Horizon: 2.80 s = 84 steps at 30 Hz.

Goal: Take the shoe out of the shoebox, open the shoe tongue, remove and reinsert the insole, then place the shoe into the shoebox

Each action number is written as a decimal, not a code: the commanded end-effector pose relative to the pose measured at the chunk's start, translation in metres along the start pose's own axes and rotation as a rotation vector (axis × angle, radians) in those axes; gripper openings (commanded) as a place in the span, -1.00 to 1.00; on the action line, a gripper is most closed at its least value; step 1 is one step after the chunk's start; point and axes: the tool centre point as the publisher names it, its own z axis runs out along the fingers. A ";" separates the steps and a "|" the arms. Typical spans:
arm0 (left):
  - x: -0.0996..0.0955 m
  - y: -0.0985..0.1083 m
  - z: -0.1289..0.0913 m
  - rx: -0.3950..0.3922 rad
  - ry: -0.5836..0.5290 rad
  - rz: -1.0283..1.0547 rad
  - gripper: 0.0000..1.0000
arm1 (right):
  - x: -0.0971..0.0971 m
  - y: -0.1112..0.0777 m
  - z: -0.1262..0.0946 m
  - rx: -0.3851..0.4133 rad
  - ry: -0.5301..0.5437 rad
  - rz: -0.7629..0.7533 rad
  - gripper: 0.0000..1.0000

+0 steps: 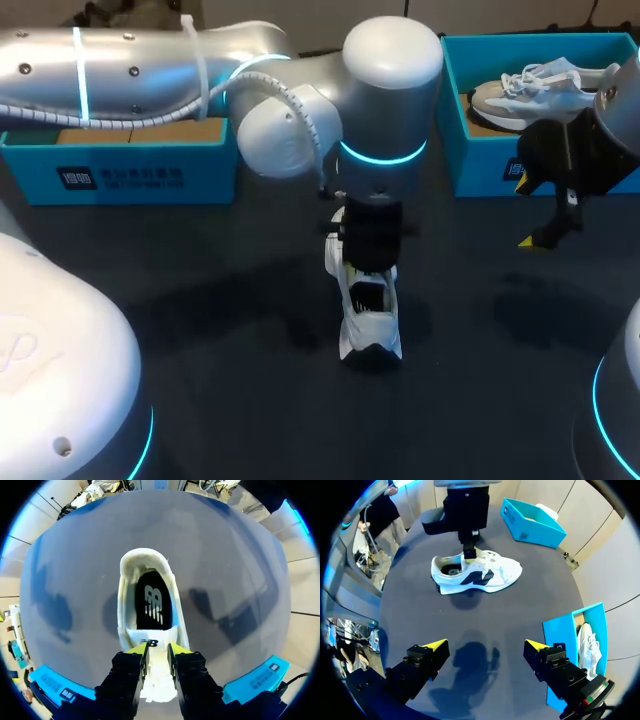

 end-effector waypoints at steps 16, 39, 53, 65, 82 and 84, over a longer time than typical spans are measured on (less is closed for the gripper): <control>-0.007 -0.001 -0.003 0.001 0.001 -0.082 -0.47 | 0.001 0.000 0.001 0.001 -0.001 0.000 1.00; 0.017 -0.009 -0.032 0.081 -0.015 -0.340 1.00 | 0.001 0.000 0.001 0.001 -0.001 0.000 1.00; 0.016 -0.009 -0.032 0.095 -0.032 -0.378 1.00 | 0.001 0.000 0.001 0.001 -0.001 0.000 1.00; 0.024 -0.029 -0.032 0.135 -0.031 -0.959 1.00 | 0.001 0.000 0.001 0.001 -0.001 0.000 1.00; 0.031 -0.064 -0.055 0.148 -0.048 -1.488 1.00 | 0.001 0.000 0.001 0.001 -0.001 0.000 1.00; 0.027 -0.069 -0.050 0.148 -0.041 -1.505 1.00 | 0.001 0.000 0.001 0.001 -0.001 0.000 1.00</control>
